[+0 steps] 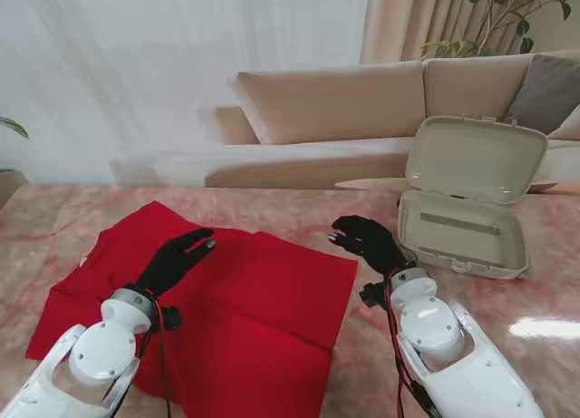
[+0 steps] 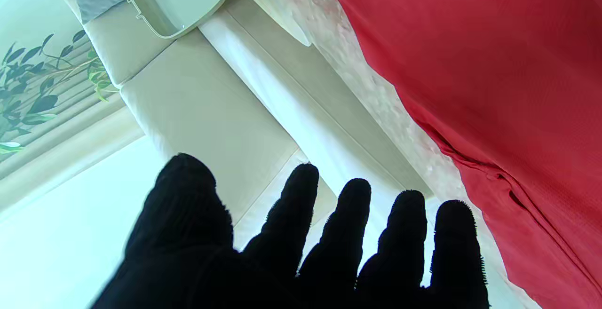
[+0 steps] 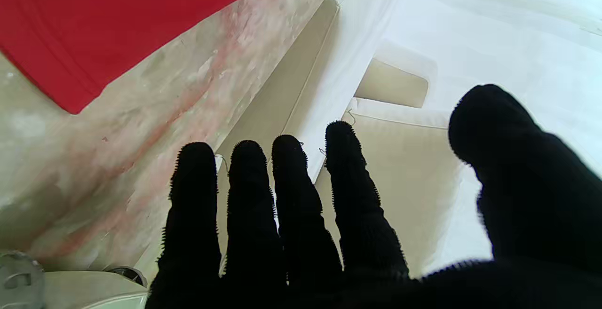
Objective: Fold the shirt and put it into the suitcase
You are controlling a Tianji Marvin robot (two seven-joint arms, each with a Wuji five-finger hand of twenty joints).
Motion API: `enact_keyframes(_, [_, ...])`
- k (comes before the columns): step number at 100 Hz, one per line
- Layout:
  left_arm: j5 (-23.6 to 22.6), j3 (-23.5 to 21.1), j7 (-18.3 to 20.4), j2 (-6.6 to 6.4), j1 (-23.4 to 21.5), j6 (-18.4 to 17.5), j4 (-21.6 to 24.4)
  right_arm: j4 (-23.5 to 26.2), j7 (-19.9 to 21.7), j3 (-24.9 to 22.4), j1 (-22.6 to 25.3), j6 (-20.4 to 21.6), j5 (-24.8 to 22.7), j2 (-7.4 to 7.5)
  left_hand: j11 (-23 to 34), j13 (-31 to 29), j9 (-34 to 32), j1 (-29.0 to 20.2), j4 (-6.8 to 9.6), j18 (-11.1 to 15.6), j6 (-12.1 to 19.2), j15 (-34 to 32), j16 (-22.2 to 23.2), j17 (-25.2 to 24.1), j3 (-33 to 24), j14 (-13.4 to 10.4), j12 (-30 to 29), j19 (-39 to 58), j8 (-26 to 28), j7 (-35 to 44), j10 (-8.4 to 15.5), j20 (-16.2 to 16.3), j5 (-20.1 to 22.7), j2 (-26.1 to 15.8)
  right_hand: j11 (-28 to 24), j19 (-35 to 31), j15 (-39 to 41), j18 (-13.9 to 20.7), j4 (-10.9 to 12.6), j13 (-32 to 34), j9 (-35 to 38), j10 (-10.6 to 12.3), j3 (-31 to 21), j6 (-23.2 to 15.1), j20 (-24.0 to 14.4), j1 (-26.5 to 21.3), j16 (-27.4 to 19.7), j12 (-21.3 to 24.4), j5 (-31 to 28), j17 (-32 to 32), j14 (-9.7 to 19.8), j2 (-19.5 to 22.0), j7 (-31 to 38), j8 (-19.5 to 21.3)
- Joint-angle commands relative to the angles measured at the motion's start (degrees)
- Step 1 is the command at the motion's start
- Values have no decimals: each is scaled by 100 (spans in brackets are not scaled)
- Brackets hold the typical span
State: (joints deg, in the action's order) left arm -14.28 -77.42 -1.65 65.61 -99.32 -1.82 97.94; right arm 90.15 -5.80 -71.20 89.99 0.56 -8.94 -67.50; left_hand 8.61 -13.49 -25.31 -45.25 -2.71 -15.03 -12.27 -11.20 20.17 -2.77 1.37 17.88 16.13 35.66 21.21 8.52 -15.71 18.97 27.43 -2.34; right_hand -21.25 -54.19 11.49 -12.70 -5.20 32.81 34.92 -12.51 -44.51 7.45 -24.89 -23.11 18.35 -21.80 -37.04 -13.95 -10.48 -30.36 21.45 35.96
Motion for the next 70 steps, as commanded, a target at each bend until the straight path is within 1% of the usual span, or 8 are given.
enact_keyframes(1, [24, 21, 26, -4, 6, 2, -32, 10, 103, -13, 60, -61, 35, 6, -61, 109, -8, 211, 12, 72, 142, 37, -62, -13, 119, -95, -70, 74, -32, -51, 46, -52, -62, -105, 38, -11, 18, 115, 181, -69, -51, 13, 159, -69, 72, -53, -175, 71, -40, 28, 141, 41, -71, -29])
enact_keyframes(38, [79, 33, 76, -8, 50, 0, -70, 24, 197, -16, 79, -64, 77, 24, -60, 93, -28, 215, 12, 64, 155, 32, -59, -7, 119, -94, -62, 81, -30, -49, 49, -48, -54, -103, 67, -13, 18, 110, 179, -35, -7, 21, 158, -78, 63, -48, -160, 61, -69, 13, 129, 42, -74, -30])
enact_keyframes(70, [156, -5, 176, -19, 102, 49, -168, -78, 289, 112, -53, -75, 149, 27, -51, 96, -22, 210, 13, 80, 148, 31, -58, -14, 120, -112, -54, 77, -30, -48, 50, -50, -60, -110, 60, -7, 13, 147, 177, -44, -32, 40, 195, -98, 62, -62, -157, 49, -43, 14, 159, 91, -78, -31])
